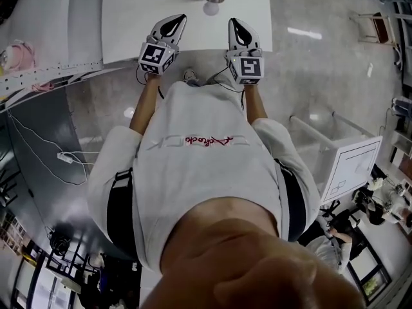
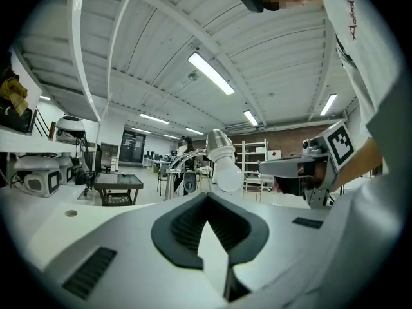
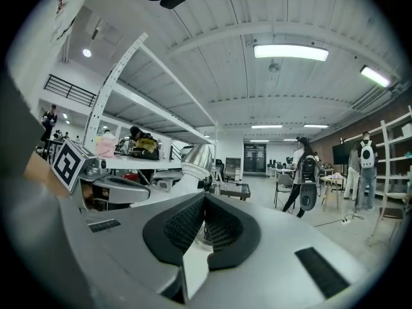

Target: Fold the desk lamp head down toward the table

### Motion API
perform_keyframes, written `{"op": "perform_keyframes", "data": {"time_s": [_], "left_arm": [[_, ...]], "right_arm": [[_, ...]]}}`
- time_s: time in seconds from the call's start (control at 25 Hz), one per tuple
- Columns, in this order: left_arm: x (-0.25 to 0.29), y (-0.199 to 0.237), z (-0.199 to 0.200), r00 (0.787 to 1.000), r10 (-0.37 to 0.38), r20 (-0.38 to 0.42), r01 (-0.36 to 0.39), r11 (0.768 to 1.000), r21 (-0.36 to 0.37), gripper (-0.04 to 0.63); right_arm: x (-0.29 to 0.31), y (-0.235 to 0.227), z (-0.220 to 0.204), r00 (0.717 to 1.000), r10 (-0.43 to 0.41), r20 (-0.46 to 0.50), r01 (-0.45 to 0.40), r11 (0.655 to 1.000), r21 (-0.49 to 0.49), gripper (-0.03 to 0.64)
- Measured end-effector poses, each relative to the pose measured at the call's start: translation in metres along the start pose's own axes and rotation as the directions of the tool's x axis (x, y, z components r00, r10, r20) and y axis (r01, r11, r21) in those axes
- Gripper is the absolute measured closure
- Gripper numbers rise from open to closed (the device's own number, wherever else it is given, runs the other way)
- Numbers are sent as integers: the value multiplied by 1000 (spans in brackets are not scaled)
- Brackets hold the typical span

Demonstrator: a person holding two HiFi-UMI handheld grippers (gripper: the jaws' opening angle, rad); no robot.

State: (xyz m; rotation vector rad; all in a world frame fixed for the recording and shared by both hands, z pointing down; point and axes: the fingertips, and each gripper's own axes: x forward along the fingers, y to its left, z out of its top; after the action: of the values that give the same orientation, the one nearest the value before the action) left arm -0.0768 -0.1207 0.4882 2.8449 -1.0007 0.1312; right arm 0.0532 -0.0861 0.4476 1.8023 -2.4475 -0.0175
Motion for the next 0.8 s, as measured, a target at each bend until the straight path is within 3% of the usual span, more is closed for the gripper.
{"op": "perform_keyframes", "data": {"time_s": [0.8], "left_arm": [[72,55,-4,990,132,-50,-132,991,-13,572]], "right_arm": [[84,-65,-11,992,127,-14,-127,992,15,591]]}}
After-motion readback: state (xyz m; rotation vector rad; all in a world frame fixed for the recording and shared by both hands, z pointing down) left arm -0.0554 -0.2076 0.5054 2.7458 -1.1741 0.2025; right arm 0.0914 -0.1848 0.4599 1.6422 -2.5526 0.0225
